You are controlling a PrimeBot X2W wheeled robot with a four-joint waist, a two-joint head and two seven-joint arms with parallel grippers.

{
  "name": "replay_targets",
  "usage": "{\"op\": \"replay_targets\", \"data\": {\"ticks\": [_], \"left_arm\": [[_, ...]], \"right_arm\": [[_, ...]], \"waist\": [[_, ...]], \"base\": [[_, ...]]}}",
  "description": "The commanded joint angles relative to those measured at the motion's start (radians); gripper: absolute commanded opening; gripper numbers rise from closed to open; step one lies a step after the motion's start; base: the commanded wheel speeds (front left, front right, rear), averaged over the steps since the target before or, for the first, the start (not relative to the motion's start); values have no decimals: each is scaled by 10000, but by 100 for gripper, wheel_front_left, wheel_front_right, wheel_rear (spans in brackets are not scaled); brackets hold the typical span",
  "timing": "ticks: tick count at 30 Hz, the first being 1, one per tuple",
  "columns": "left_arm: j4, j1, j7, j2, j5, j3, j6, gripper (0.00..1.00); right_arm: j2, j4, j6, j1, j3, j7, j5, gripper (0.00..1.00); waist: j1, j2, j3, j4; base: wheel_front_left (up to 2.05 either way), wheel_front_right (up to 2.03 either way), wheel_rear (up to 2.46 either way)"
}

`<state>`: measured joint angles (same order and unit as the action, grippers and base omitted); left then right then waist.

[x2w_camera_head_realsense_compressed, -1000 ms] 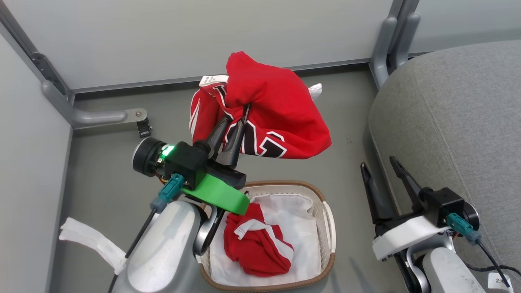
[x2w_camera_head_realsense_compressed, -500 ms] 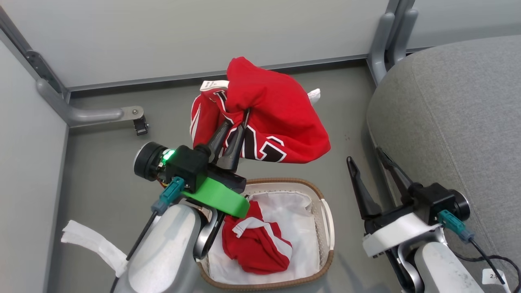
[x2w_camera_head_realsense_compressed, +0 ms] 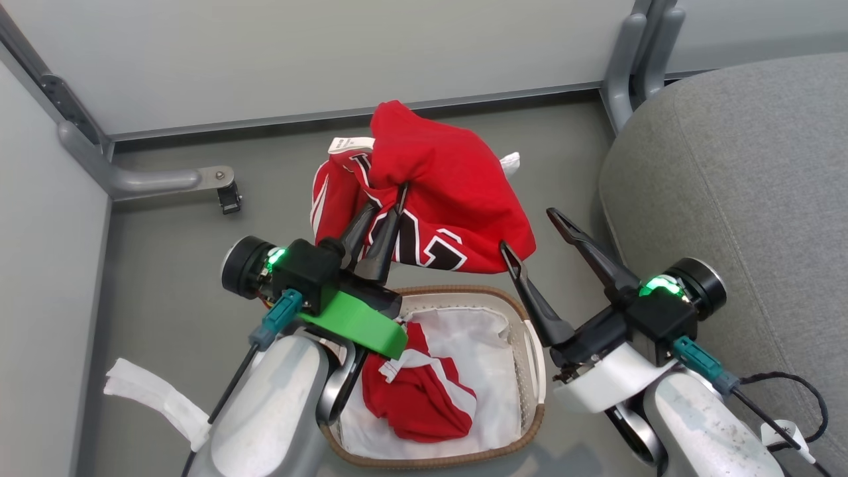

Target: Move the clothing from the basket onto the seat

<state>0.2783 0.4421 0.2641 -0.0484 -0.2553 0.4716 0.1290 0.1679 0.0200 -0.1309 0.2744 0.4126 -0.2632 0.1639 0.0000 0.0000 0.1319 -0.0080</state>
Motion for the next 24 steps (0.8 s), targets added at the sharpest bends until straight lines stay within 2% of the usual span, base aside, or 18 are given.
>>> {"op": "replay_targets", "data": {"ticks": [1, 9, 14, 24], "left_arm": [[18, -87, 5, -39, -90, 6, 28, 0], [87, -156, 5, -39, -183, 80, 29, 0], [145, -158, 5, -39, -237, 149, 29, 0], [205, 27, 5, -39, -366, 353, -3, 0]], "right_arm": [[48, -13, 3, 117, 98, -22, -72, 100], [153, 33, 3, 490, 1131, -22, -86, 100], [86, 587, 5, 839, 1865, -22, -196, 100], [-503, 2203, 5, 1708, 1975, -22, -1353, 100]], "waist": [[0, 0, 2, 15], [0, 0, 10, 117], [0, 0, 41, 176], [0, 0, 191, 296]], "base": [[0, 0, 0], [0, 0, 0], [0, 0, 0], [0, 0, 0]]}}
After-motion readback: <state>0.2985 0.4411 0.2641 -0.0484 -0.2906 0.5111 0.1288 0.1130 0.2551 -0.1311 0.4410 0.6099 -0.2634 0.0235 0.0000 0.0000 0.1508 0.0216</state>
